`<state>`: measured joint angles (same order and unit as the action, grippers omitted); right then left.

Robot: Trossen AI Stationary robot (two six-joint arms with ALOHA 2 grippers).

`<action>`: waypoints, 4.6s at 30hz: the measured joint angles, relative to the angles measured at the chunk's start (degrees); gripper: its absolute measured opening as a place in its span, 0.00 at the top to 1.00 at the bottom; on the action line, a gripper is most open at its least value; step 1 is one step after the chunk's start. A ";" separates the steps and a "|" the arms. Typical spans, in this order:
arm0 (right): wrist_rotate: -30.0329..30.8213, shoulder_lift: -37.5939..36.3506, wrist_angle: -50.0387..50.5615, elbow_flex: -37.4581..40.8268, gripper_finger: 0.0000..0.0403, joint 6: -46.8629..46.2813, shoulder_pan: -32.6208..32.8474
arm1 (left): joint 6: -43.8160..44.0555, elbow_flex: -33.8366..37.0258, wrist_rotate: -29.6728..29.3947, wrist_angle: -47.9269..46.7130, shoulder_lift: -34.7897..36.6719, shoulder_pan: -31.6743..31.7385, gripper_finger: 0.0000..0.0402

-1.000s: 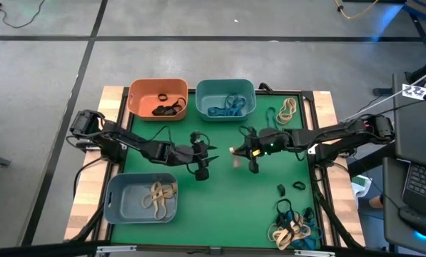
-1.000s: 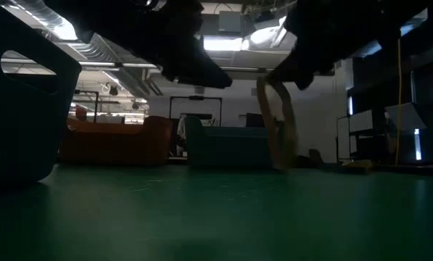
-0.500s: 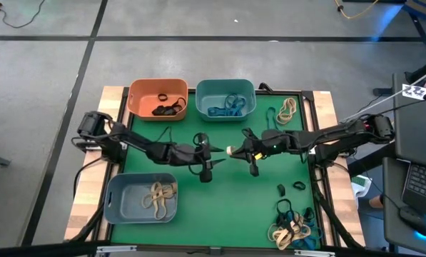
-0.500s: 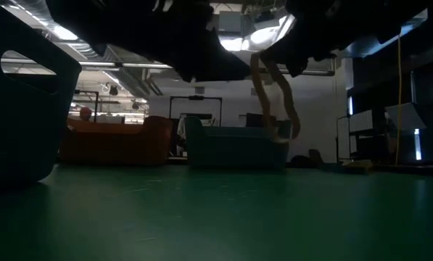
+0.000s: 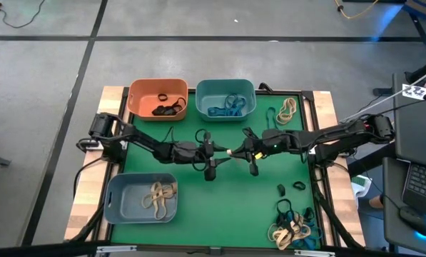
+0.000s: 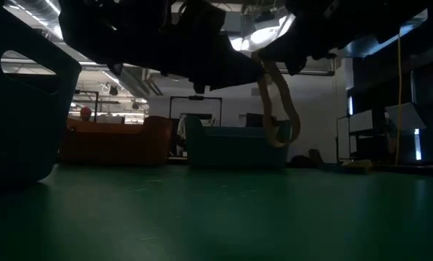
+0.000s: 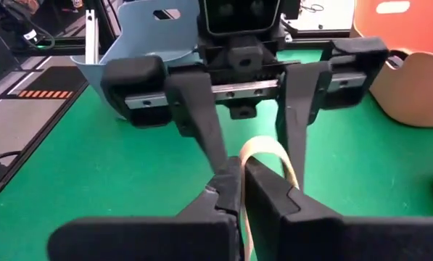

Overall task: Sort rubber bands into baskets
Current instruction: Put the white rubber band into the blue bin, then put the blue rubber band into the green bin

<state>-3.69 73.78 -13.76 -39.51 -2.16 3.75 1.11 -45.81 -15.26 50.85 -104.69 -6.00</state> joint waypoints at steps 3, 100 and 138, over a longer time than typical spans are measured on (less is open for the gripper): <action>0.00 0.04 -0.97 0.00 0.96 0.82 0.00 | 0.17 -0.03 0.28 0.79 -0.14 0.09 0.61; -3.01 1.70 -1.10 0.04 0.56 0.90 0.02 | 19.86 -0.04 7.84 -69.39 47.80 -14.25 0.95; 0.23 1.75 -0.10 0.04 0.56 -0.54 -0.02 | 54.85 9.81 27.70 -84.93 50.48 -17.28 0.63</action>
<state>-3.46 75.53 -13.86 -39.46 -2.70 3.73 55.96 -36.01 12.43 -34.08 -54.21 -23.28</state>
